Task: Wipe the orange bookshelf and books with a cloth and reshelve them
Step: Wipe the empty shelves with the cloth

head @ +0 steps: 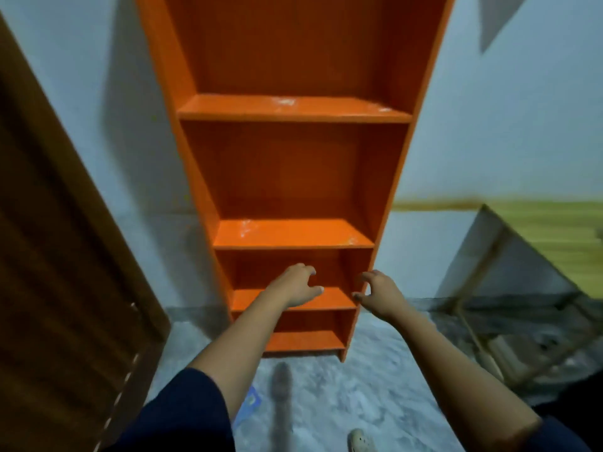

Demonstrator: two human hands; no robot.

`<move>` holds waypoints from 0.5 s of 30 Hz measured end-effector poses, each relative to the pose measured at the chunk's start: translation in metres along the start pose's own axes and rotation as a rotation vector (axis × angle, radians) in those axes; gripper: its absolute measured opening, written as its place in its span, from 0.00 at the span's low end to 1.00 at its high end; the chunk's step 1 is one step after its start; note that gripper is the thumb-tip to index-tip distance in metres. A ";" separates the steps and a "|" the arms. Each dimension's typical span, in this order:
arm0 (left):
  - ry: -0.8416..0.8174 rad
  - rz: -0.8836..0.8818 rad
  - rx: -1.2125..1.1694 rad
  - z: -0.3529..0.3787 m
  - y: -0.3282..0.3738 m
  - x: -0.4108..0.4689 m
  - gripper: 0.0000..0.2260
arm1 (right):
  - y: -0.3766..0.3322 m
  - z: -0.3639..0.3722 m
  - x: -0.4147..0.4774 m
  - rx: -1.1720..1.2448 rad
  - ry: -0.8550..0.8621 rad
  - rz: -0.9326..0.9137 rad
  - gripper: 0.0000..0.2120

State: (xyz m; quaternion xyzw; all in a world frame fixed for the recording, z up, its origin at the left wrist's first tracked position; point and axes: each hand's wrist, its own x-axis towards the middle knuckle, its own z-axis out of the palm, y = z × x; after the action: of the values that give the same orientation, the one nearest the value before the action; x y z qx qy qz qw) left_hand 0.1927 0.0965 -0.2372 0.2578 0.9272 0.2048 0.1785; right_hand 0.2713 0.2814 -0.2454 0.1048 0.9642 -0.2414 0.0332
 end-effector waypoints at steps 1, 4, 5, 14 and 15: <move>0.007 0.036 0.010 -0.009 0.021 0.006 0.25 | 0.008 -0.018 -0.004 0.007 0.041 0.020 0.20; 0.041 0.156 0.046 -0.029 0.083 0.029 0.24 | 0.038 -0.071 -0.009 0.030 0.155 0.084 0.19; 0.056 0.196 0.065 -0.035 0.104 0.040 0.23 | 0.050 -0.089 -0.008 0.029 0.187 0.102 0.19; 0.229 0.380 0.070 -0.112 0.290 0.156 0.22 | 0.148 -0.268 0.060 0.019 0.396 0.112 0.18; 0.256 0.385 0.036 -0.123 0.308 0.168 0.22 | 0.154 -0.290 0.069 0.020 0.422 0.100 0.17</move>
State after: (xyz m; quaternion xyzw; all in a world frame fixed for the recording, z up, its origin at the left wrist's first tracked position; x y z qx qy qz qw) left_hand 0.1289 0.3943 -0.0252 0.4051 0.8794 0.2497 0.0124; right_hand 0.2339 0.5641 -0.0687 0.2012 0.9409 -0.2216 -0.1587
